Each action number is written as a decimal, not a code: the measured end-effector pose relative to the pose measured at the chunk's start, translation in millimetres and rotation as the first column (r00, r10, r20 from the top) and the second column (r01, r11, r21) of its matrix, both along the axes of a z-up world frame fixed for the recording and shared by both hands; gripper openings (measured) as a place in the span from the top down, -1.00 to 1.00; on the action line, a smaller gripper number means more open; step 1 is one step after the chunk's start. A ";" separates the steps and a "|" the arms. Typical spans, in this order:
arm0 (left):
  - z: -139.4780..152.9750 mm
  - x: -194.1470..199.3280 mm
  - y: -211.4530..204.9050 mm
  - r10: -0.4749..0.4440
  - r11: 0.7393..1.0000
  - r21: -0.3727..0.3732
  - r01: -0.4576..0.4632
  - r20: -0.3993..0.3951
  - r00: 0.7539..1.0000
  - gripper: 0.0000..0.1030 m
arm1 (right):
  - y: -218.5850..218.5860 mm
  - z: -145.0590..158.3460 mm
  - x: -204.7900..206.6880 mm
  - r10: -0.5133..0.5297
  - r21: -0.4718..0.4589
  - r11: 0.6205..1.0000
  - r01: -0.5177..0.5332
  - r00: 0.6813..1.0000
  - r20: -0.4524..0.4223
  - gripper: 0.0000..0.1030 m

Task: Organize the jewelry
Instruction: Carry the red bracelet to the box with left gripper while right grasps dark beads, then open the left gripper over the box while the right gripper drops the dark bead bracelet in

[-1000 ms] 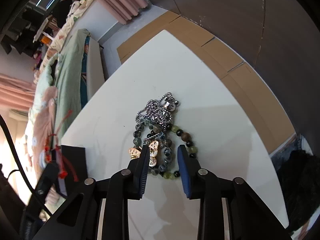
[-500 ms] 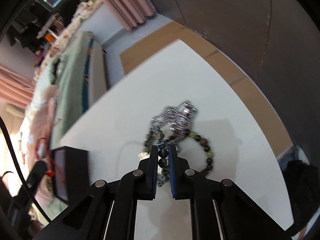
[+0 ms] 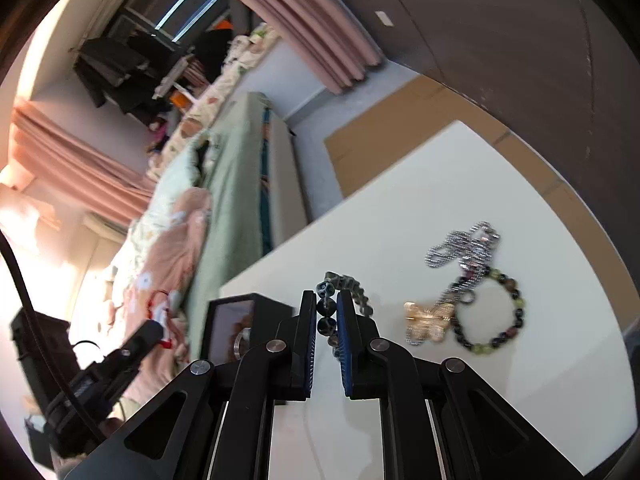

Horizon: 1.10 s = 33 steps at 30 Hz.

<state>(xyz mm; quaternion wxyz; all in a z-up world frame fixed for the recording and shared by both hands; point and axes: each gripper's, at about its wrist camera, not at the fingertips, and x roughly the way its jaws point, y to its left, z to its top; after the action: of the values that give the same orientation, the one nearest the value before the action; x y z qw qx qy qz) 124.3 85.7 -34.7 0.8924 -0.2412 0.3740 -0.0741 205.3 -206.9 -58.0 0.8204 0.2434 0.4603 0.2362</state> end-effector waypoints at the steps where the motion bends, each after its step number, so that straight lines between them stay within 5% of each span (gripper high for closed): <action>1: -1.4 -1.2 4.7 0.004 1.000 -0.009 -0.004 -0.005 1.000 0.85 | 2.7 3.0 -1.3 0.005 0.011 1.000 -0.005 1.000 0.011 0.77; 5: -12.9 -0.1 16.9 -0.030 0.994 -0.104 0.024 -0.059 0.998 0.68 | 13.2 6.5 -6.2 0.022 0.031 0.999 -0.023 0.999 0.034 0.77; 9: -20.4 -0.7 30.5 0.005 0.988 -0.156 -0.019 -0.086 0.996 -0.43 | 25.2 5.1 -7.3 0.047 0.048 0.998 -0.049 0.998 0.033 0.77; 18: -8.5 -4.5 42.0 0.068 0.984 -0.162 -0.074 -0.040 0.997 -0.49 | 54.9 12.2 -18.2 0.155 0.117 0.979 -0.165 0.984 0.089 0.77; 27: -0.8 -12.4 57.0 0.124 0.982 -0.141 -0.123 -0.006 0.992 -0.49 | 114.4 18.5 -21.6 0.298 0.221 0.921 -0.321 0.945 0.134 0.76; 28: -0.9 -12.8 58.4 0.128 0.982 -0.141 -0.128 -0.005 0.992 -0.49 | 120.8 16.9 -21.8 0.311 0.222 0.917 -0.332 0.942 0.126 0.66; 31: -1.5 -12.6 61.0 0.137 0.981 -0.138 -0.137 -0.006 0.991 -0.49 | 130.7 11.5 -22.1 0.312 0.154 0.933 -0.325 0.944 0.105 -0.06; 33: -2.2 -11.8 59.5 0.138 0.981 -0.132 -0.138 -0.010 0.990 -0.49 | 123.7 9.1 -20.5 0.272 0.135 0.949 -0.285 0.957 0.104 -0.11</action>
<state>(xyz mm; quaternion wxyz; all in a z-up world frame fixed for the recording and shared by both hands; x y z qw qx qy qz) 112.5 145.2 -36.8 0.8772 -0.3256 0.3511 -0.0365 184.9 -83.3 -48.8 0.7772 0.2261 0.4361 0.3933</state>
